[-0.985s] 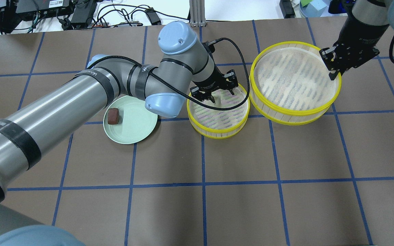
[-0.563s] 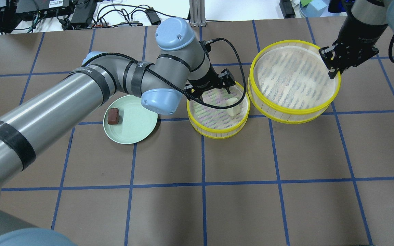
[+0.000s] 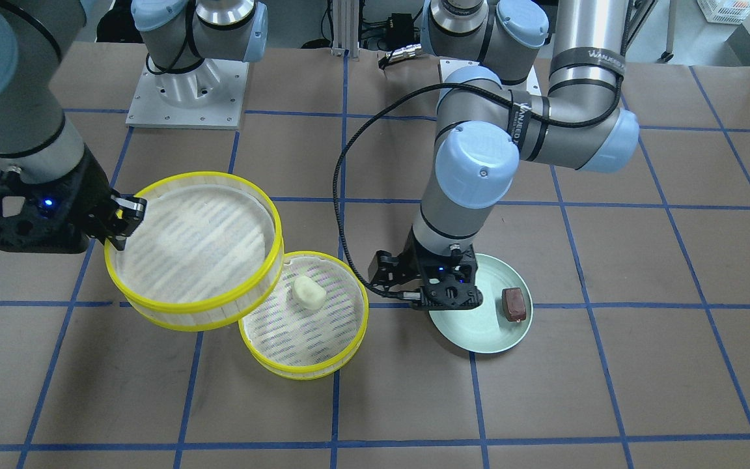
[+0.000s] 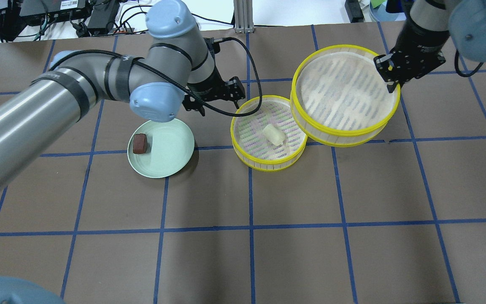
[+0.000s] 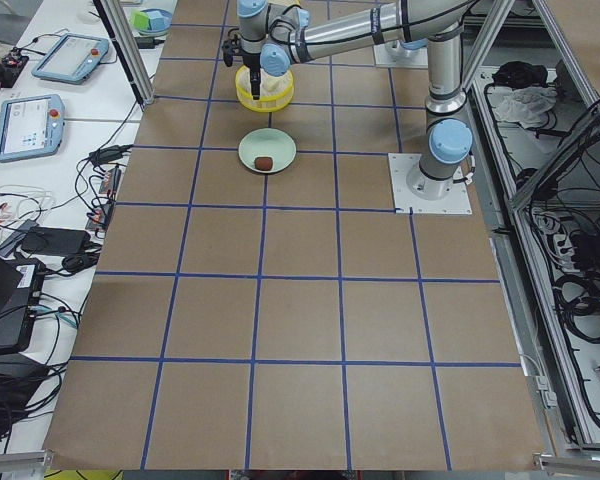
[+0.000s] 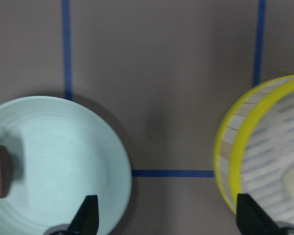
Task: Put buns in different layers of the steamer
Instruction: 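Restack top tier with right gripper while left gripper returns to plate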
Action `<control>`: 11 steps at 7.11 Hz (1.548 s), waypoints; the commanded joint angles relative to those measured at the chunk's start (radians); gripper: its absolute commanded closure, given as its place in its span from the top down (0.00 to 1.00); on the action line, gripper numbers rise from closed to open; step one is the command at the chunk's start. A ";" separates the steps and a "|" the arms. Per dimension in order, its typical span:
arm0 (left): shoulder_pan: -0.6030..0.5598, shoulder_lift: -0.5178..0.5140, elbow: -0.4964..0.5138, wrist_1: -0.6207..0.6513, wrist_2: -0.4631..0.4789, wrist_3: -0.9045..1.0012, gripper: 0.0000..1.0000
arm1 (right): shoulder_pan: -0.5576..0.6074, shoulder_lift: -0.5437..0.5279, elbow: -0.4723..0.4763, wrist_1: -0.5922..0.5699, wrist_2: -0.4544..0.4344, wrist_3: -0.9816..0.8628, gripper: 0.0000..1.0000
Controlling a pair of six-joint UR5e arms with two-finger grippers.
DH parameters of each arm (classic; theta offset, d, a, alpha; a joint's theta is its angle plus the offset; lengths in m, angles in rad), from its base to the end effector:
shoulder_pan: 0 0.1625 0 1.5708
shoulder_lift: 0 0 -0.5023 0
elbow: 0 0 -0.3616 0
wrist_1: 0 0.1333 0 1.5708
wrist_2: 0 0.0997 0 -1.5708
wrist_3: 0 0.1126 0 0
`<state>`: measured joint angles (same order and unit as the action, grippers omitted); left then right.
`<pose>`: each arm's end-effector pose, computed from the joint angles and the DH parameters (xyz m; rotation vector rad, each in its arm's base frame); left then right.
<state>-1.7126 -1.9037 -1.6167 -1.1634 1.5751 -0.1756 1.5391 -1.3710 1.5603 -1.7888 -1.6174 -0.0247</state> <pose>-0.2167 -0.5782 0.3938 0.0532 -3.1405 0.0454 0.1103 -0.5615 0.4772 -0.0119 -3.0939 0.0423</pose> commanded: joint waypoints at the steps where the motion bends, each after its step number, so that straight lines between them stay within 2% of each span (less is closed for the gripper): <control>1: 0.077 0.035 -0.003 -0.061 0.109 0.117 1.00 | 0.167 0.136 -0.014 -0.172 -0.042 0.186 0.00; 2: 0.121 0.047 -0.008 -0.079 0.109 0.128 1.00 | 0.196 0.156 -0.013 -0.173 -0.073 0.222 0.00; 5: 0.238 0.064 -0.047 -0.195 0.109 0.158 1.00 | 0.199 0.201 -0.005 -0.164 -0.070 0.168 0.00; 6: 0.267 0.063 -0.090 -0.193 0.105 0.282 1.00 | 0.197 0.217 -0.005 -0.149 -0.047 0.131 0.00; 7: 0.277 0.051 -0.101 -0.193 0.102 0.291 1.00 | 0.197 0.219 -0.011 -0.123 0.008 0.132 0.00; 8: 0.277 0.031 -0.113 -0.190 0.094 0.286 1.00 | 0.196 0.221 -0.011 -0.119 0.005 0.129 0.00; 10: 0.277 0.020 -0.144 -0.199 0.108 0.283 1.00 | 0.188 0.222 -0.009 -0.121 -0.021 0.088 0.00; 11: 0.275 0.009 -0.152 -0.194 0.103 0.278 1.00 | 0.188 0.224 -0.008 -0.121 -0.063 0.074 0.00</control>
<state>-1.4365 -1.8811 -1.7565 -1.3587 1.6782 0.1065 1.7297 -1.1488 1.5512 -1.9098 -1.6436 0.0720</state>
